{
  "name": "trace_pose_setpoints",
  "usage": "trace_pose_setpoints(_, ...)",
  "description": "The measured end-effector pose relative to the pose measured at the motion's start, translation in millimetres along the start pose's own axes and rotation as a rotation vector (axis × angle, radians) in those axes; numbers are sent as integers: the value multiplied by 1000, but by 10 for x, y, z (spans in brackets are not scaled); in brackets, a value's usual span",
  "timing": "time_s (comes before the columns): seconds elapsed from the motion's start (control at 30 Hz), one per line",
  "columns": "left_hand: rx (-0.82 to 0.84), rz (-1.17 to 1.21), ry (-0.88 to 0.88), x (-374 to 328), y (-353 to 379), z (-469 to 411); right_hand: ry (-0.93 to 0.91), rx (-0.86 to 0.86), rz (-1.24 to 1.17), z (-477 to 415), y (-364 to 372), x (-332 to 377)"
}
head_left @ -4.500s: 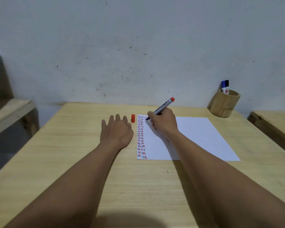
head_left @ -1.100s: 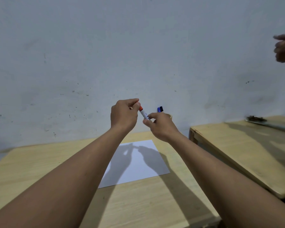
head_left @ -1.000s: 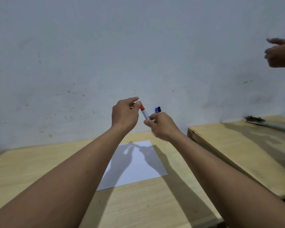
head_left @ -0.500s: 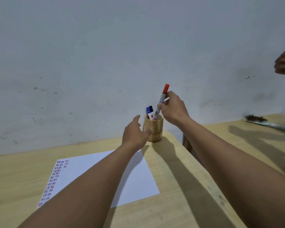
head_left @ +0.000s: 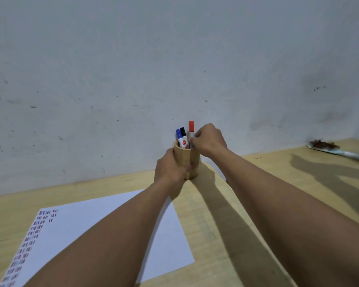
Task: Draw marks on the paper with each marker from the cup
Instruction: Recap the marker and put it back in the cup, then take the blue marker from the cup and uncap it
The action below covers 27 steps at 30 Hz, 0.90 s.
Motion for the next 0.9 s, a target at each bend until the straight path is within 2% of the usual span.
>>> trace_pose_setpoints(0.13, -18, 5, 8, 46, -11, 7, -39, -120, -1, 76, 18, 48)
trace_pose_setpoints(0.37, -22, -63, 0, 81, -26, -24, -87, 10, 153, 93, 170, 198)
trace_pose_setpoints(0.6, -25, -70, 19, 68, -52, -4, -75, -26, 215, 45, 151, 237)
trace_pose_setpoints(0.77, -40, -76, 26, 62, -50, 7, -146, -53, 263, 88, 170, 279)
trace_pose_setpoints(0.9, -26, -103, 22, 65, -52, 16, -225, -151, 219, 130, 146, 331)
Point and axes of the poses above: each hand's wrist, its own z-axis away from the middle knuckle, its own y-axis out of the palm, x = y × z, the point moved 4 cm from there along -z, towards the middle knuckle, and after that the axes turned 3 degrees about -y, right-handed, at the moved point
